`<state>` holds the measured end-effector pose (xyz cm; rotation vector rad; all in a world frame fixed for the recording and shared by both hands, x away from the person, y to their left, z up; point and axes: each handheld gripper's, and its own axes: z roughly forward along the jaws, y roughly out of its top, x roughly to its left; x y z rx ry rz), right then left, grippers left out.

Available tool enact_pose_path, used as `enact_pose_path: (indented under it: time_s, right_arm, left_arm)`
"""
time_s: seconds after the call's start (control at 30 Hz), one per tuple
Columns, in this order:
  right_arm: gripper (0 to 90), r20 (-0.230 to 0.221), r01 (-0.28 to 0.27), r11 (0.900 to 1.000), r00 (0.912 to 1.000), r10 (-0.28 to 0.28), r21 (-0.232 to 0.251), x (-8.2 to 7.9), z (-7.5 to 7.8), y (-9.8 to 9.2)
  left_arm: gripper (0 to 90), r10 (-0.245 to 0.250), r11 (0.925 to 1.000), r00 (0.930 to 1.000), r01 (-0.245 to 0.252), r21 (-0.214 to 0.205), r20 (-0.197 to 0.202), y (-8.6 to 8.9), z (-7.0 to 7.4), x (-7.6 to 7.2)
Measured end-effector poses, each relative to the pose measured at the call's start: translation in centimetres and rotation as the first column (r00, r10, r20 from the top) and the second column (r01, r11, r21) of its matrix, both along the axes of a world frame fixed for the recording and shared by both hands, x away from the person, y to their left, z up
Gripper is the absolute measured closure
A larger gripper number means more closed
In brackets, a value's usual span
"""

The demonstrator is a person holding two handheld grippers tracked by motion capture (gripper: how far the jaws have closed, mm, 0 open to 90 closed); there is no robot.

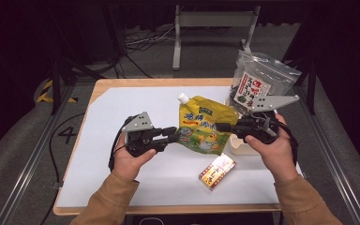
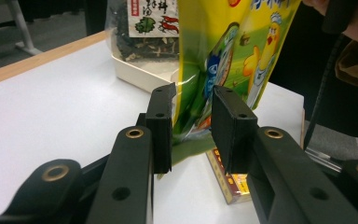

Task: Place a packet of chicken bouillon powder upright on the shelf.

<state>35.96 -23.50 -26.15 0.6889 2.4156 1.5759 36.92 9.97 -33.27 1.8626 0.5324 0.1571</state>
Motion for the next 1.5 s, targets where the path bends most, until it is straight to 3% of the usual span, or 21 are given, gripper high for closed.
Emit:
enact_pose_path:
  time_s: [0.43,0.83,1.5]
  right_arm:
    - [88.4,0.081,0.036,0.9959,0.9963,-0.029,-0.083,-0.2,2.3,-1.3]
    - [88.4,0.128,0.052,0.9886,0.9912,-0.033,-0.142,0.3,3.9,-3.7]
    - [88.4,0.168,0.040,0.9866,0.9857,-0.013,-0.158,2.3,4.5,-7.2]
  left_arm:
    - [65.9,0.074,0.9973,0.9972,-0.074,0.000,0.013,1.8,0.1,0.5]
    - [62.8,0.091,0.9957,0.9958,-0.091,0.017,0.004,2.8,0.1,0.8]
    - [59.7,0.124,0.9920,0.9922,-0.124,0.025,-0.011,4.4,0.0,0.2]
